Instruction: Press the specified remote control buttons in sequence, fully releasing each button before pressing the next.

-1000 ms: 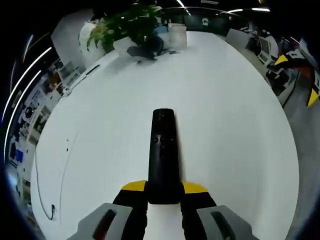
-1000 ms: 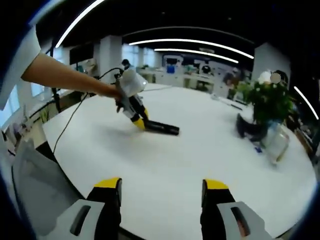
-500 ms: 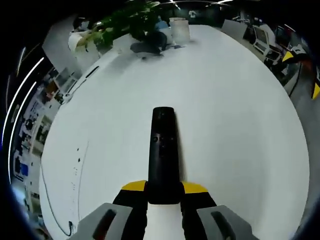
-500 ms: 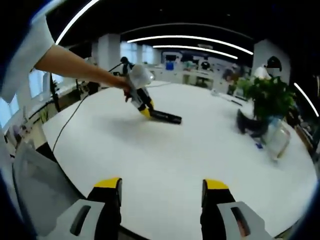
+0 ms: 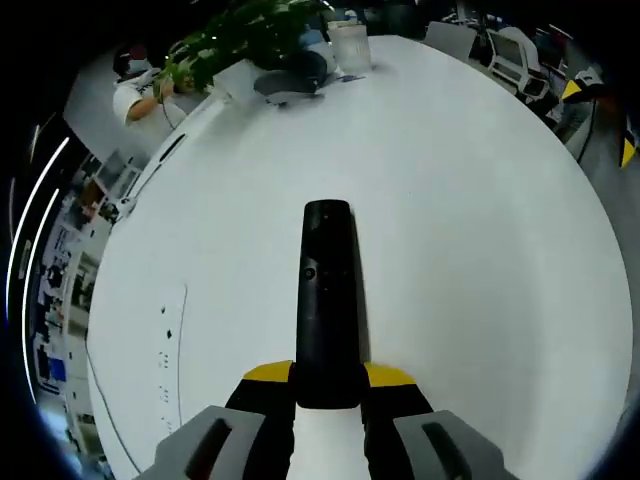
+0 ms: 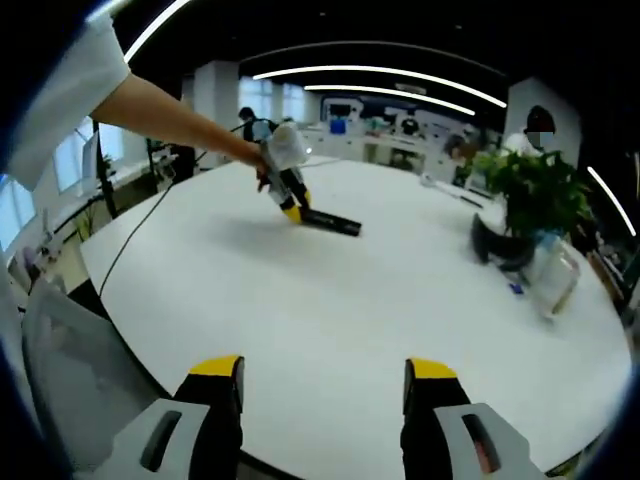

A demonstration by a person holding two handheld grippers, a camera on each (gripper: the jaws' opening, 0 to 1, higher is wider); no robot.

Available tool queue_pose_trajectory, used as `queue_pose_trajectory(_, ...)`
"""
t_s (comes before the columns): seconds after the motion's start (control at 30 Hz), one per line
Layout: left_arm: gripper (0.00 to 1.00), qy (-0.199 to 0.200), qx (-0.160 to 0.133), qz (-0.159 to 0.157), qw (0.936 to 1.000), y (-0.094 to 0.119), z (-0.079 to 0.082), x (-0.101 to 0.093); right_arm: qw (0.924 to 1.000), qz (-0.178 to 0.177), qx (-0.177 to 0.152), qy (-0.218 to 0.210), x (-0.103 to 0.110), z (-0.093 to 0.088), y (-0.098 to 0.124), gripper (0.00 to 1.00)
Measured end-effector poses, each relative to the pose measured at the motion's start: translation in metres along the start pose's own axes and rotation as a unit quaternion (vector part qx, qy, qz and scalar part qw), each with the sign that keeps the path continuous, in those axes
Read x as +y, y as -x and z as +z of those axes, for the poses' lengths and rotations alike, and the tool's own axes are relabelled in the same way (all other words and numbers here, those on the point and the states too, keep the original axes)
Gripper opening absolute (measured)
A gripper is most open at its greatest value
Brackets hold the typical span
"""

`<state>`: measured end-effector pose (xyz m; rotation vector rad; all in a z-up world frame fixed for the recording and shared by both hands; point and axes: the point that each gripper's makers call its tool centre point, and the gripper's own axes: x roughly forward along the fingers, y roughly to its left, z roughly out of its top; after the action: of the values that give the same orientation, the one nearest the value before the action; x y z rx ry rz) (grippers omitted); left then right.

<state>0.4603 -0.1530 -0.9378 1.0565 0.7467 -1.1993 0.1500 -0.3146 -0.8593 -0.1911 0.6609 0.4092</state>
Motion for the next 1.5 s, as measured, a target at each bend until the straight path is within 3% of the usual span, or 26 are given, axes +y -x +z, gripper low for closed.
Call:
queue_pose_trajectory(0.27,0.24,0.013,0.005,-0.019,0.9997,-0.005,-0.002,0.004,1.0,0.001,0.008,0.0,0.001,-0.001,-0.002,0.62)
queue_pose_trajectory(0.43,0.24,0.019,-0.008,-0.019,0.9996,-0.004,-0.005,0.005,1.0,0.002,0.004,-0.004,0.001,0.001,-0.002,0.62)
queue_pose_trajectory(0.63,0.27,0.008,-0.017,0.019,0.9997,-0.001,-0.005,0.006,1.0,0.0,-0.002,-0.001,0.001,0.003,-0.001,0.63)
queue_pose_trajectory(0.8,0.36,0.1,-0.022,0.07,0.9923,0.003,-0.011,0.016,0.9999,-0.001,-0.01,-0.002,0.001,0.005,0.001,0.63)
queue_pose_trajectory(0.97,0.47,0.176,-0.045,0.13,0.9748,0.01,-0.018,0.023,0.9999,0.0,-0.016,-0.002,0.001,0.006,0.003,0.64)
queue_pose_trajectory(1.17,0.65,0.303,-0.062,0.164,0.9367,0.02,-0.036,0.021,0.9994,-0.006,-0.033,-0.006,-0.003,0.011,0.008,0.63)
queue_pose_trajectory(1.2,0.68,0.331,-0.083,0.18,0.9228,0.026,-0.034,0.024,0.9994,-0.006,-0.034,-0.007,-0.002,0.011,0.008,0.63)
queue_pose_trajectory(1.27,0.71,0.366,-0.113,0.192,0.9035,0.034,-0.031,0.025,0.9993,-0.005,-0.036,-0.007,-0.002,0.012,0.009,0.63)
queue_pose_trajectory(1.3,0.74,0.4,-0.134,0.2,0.8846,0.039,-0.03,0.026,0.9992,-0.006,-0.039,-0.007,-0.002,0.013,0.01,0.63)
queue_pose_trajectory(1.33,0.78,0.422,-0.151,0.204,0.8703,0.043,-0.029,0.026,0.9991,-0.006,-0.042,-0.007,-0.003,0.014,0.011,0.64)
queue_pose_trajectory(1.37,0.83,0.454,-0.175,0.205,0.8494,0.049,-0.027,0.024,0.9989,-0.006,-0.047,-0.008,-0.003,0.015,0.012,0.64)
queue_pose_trajectory(1.43,0.83,0.482,-0.194,0.208,0.8286,0.058,-0.029,0.018,0.9988,-0.007,-0.048,-0.01,-0.003,0.016,0.012,0.64)
queue_pose_trajectory(1.47,0.83,0.487,-0.202,0.215,0.8223,0.063,-0.031,0.016,0.9987,-0.008,-0.049,-0.01,-0.003,0.016,0.012,0.64)
queue_pose_trajectory(1.5,0.83,0.499,-0.218,0.219,0.8092,0.07,-0.032,0.012,0.9985,-0.006,-0.053,-0.012,-0.003,0.017,0.013,0.64)
